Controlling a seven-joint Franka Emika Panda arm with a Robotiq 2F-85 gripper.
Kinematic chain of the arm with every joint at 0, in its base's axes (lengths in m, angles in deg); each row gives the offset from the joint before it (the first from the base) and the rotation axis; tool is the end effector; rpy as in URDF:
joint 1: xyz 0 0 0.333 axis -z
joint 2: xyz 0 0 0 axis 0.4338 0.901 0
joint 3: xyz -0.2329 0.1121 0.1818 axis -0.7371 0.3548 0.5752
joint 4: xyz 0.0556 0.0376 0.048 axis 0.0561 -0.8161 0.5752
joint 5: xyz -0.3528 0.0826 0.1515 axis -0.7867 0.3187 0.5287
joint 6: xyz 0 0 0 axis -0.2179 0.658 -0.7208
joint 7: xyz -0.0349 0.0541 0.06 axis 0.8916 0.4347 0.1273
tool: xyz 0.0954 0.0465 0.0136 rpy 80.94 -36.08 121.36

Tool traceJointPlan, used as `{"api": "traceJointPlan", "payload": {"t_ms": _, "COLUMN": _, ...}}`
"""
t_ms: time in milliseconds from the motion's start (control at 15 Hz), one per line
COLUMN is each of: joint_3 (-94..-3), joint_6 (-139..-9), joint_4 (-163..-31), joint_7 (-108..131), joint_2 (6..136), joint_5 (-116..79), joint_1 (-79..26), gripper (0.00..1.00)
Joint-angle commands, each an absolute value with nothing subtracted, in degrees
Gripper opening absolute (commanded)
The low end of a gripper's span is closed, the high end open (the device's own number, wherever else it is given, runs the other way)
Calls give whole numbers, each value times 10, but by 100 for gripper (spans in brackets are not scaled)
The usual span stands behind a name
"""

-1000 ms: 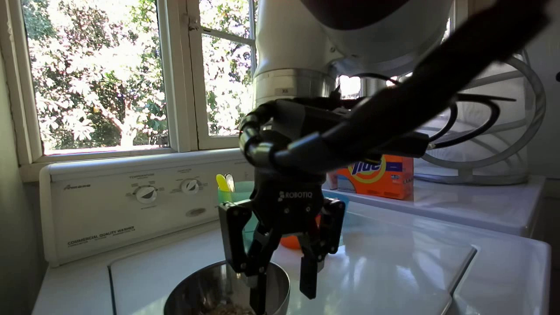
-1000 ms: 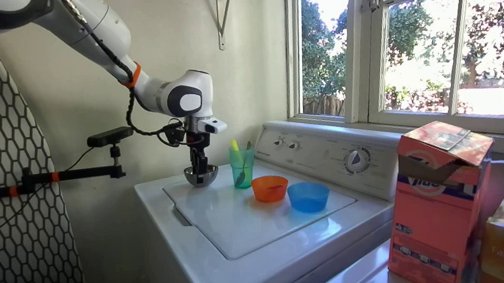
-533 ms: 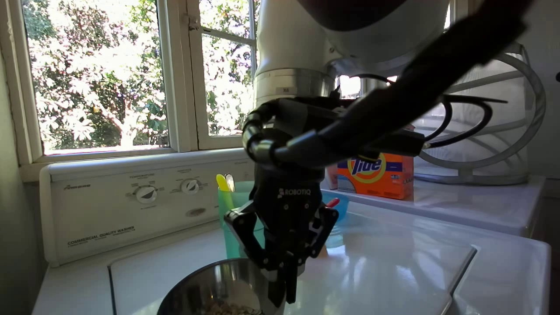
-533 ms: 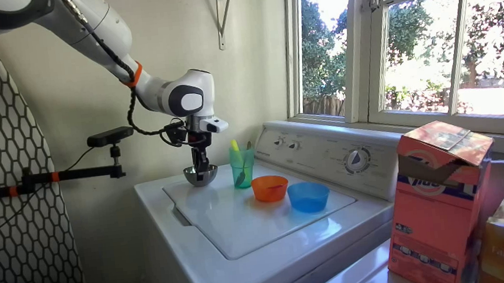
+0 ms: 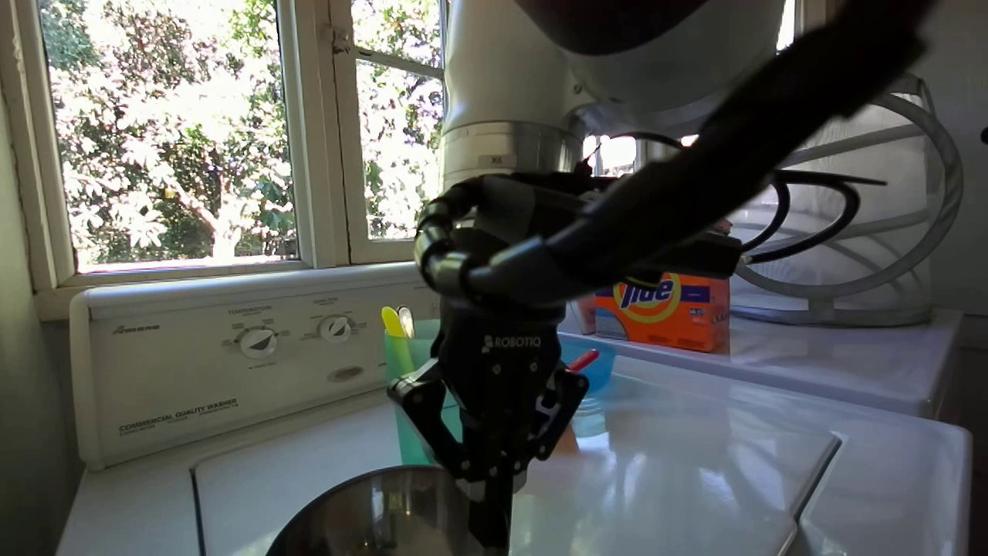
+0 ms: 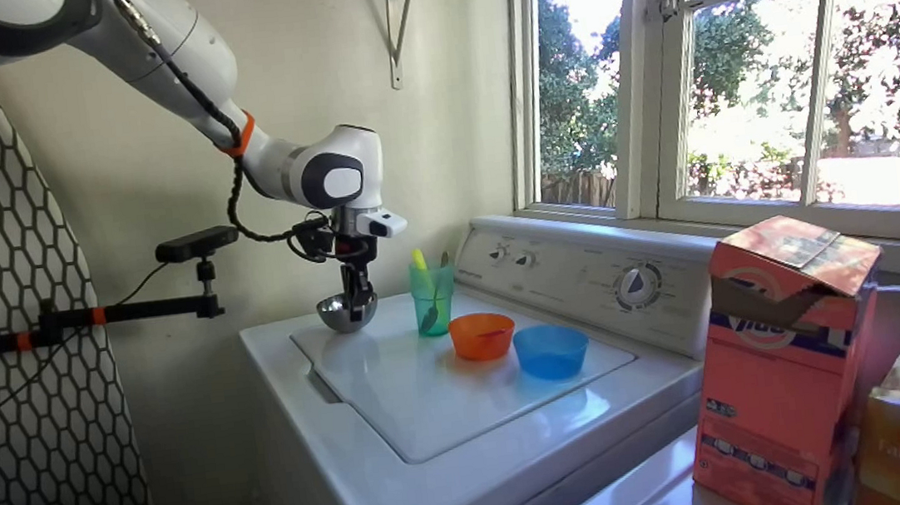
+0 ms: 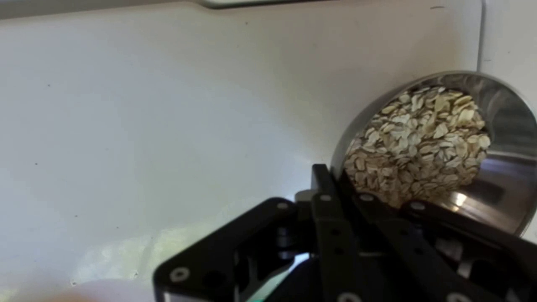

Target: Pour the contents in the silver bowl into the blue bowl.

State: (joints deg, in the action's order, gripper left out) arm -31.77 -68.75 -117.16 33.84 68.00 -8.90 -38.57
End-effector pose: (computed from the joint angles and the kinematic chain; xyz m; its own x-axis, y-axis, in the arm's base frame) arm 0.5460 0.2615 0.3656 0.9954 -0.0945 -0.0166 -0.0959 -0.9837 -0.1524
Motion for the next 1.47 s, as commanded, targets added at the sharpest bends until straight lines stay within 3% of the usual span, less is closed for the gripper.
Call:
{"api": "traceJointPlan", "payload": {"t_ms": 0, "joint_3": -322, "joint_6": -658, "joint_4": -1163, "joint_7": 293, "joint_2": 679, "joint_5": -63, "joint_1": -386, "gripper": 1}}
{"api": "traceJointPlan", "payload": {"t_ms": 733, "joint_3": -364, "joint_6": -563, "joint_4": -1213, "joint_7": 205, "joint_2": 618, "joint_5": -40, "joint_1": -339, "gripper": 1}}
{"api": "traceJointPlan", "payload": {"t_ms": 1400, "joint_3": -390, "joint_6": -561, "joint_4": -1203, "joint_7": 227, "joint_2": 623, "joint_5": -41, "joint_1": -319, "gripper": 1}}
